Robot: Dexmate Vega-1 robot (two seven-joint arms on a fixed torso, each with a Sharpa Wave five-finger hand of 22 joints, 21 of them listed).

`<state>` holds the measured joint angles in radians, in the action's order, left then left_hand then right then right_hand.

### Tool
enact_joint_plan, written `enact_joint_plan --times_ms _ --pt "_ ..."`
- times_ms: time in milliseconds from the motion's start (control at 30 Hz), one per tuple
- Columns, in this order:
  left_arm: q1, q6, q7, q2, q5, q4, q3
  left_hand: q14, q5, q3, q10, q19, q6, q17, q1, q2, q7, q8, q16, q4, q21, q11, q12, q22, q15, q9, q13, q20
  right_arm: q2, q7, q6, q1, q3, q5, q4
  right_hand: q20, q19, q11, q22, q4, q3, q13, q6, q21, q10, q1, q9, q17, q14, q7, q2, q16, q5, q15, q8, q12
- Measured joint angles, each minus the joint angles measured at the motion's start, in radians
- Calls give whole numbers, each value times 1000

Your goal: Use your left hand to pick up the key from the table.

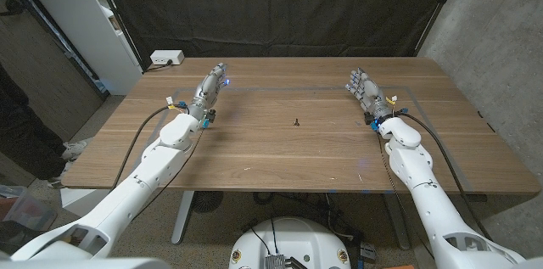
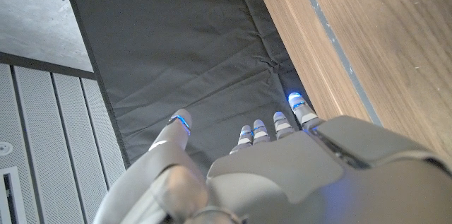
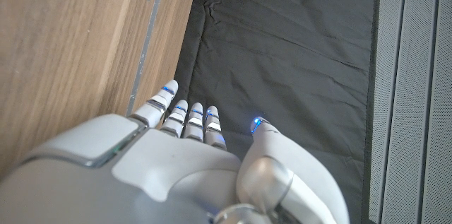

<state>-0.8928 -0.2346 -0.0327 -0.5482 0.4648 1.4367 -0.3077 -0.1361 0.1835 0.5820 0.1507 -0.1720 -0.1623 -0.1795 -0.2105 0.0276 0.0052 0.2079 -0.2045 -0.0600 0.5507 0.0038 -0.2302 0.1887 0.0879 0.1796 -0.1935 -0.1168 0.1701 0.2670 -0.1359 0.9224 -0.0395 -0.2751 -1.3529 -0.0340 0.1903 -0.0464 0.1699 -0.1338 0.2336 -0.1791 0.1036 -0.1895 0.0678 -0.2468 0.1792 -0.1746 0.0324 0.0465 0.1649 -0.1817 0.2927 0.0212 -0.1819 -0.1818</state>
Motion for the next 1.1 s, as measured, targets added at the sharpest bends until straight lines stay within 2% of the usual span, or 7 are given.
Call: enact_joint_plan --times_ms 133,367,600,800,867,1100 --pt "0 6 -5 -7 -20 11 0 4 0 -3 -8 0 0 -5 -14 -6 0 0 0 -19 -4 11 0 3 4 0 -5 -10 -8 7 1 5 -11 8 -5 0 0 0 0 2 2 0 0 0 0 0 0 0 0 0 0 0 0 0 0 0" --pt "5 19 -13 -25 -60 39 1 -3 0 -9 -7 2 4 -14 -45 -29 4 0 0 -53 -19 68 -5 5 26 0 -10 -27 -20 15 1 10 -24 17 -8 0 0 0 0 3 3 0 0 0 0 0 0 0 0 0 0 0 0 0 0 0" --pt "10 30 -19 -35 -95 57 1 -9 0 -14 -12 -3 13 -19 -51 -35 2 0 0 -63 -22 84 -8 5 32 0 -14 -40 -27 20 1 10 -31 21 -9 0 0 0 0 3 3 0 0 0 0 0 0 0 0 0 0 0 0 0 0 0" --pt "18 45 -29 -55 -141 85 1 -4 0 -15 -13 -4 23 -23 -67 -52 13 0 0 -76 -33 95 -8 5 39 2 -20 -50 -33 23 1 10 -35 24 -9 0 0 0 0 3 3 0 0 0 0 0 0 0 0 0 0 0 0 0 0 0" --pt "23 50 -31 -64 -157 100 -2 -8 0 -18 -12 -3 23 -23 -73 -47 13 0 -6 -81 -33 102 -8 9 43 5 -23 -58 -34 26 0 10 -37 25 -8 0 0 0 0 3 3 0 0 0 0 0 0 0 0 0 0 0 0 0 0 0" --pt "36 72 -36 -82 -206 130 -7 -9 0 -21 -14 -3 36 -30 -93 -59 14 5 -7 -90 -41 107 -12 9 44 5 -28 -68 -37 28 -4 10 -41 26 -2 0 0 0 0 -1 7 0 0 0 0 0 0 0 4 0 0 0 -4 4 0 0"
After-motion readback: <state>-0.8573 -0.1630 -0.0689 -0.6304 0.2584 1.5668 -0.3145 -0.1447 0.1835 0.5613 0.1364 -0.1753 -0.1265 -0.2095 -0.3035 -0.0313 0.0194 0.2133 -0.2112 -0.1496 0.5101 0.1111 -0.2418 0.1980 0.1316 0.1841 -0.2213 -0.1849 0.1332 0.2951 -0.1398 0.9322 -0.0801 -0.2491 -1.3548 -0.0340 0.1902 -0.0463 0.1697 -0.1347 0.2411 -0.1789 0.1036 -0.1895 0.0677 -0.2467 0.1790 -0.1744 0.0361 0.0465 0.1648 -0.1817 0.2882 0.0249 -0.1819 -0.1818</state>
